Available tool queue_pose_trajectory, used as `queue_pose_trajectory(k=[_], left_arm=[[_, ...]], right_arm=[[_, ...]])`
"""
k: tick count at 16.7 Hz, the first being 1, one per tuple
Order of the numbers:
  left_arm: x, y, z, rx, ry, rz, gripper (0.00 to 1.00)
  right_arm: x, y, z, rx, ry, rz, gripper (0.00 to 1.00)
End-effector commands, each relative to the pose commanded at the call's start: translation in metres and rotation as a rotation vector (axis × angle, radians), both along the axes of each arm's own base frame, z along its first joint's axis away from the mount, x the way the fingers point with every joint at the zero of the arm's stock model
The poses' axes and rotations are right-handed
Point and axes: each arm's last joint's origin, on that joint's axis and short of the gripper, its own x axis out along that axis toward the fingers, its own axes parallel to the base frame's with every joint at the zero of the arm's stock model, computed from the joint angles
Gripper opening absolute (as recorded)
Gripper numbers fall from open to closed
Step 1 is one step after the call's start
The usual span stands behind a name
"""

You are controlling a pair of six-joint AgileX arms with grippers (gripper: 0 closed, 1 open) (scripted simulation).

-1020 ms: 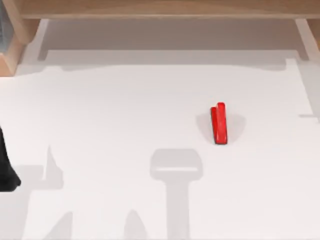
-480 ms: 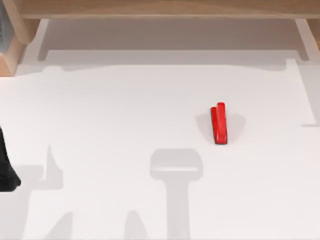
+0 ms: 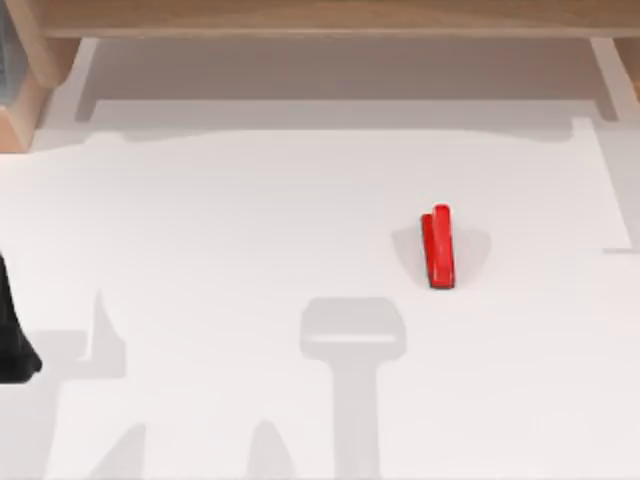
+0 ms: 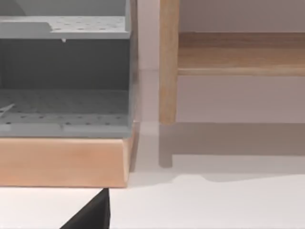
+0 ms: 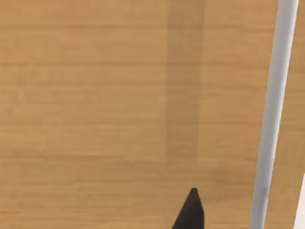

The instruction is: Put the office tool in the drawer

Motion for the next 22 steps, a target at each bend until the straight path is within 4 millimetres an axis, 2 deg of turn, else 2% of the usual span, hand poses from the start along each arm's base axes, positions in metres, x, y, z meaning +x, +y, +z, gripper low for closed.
queue_pose_trajectory(k=[3,4,13,18,22], left_arm=[[0.0,0.0,0.0,0.0,0.0,0.0,1.0],[0.0,0.0,0.0,0.0,0.0,0.0,1.0],[0.0,0.0,0.0,0.0,0.0,0.0,1.0],[0.0,0.0,0.0,0.0,0.0,0.0,1.0],[0.0,0.0,0.0,0.0,0.0,0.0,1.0]], right_arm=[[0.0,0.0,0.0,0.0,0.0,0.0,0.98],[0.0,0.0,0.0,0.0,0.0,0.0,1.0],[0.0,0.0,0.0,-0.001,-0.001,0.001,1.0],[-0.019,0.0,0.0,0.0,0.0,0.002,1.0],[-0.018,0.001,-0.001,0.002,0.002,0.004,1.0]])
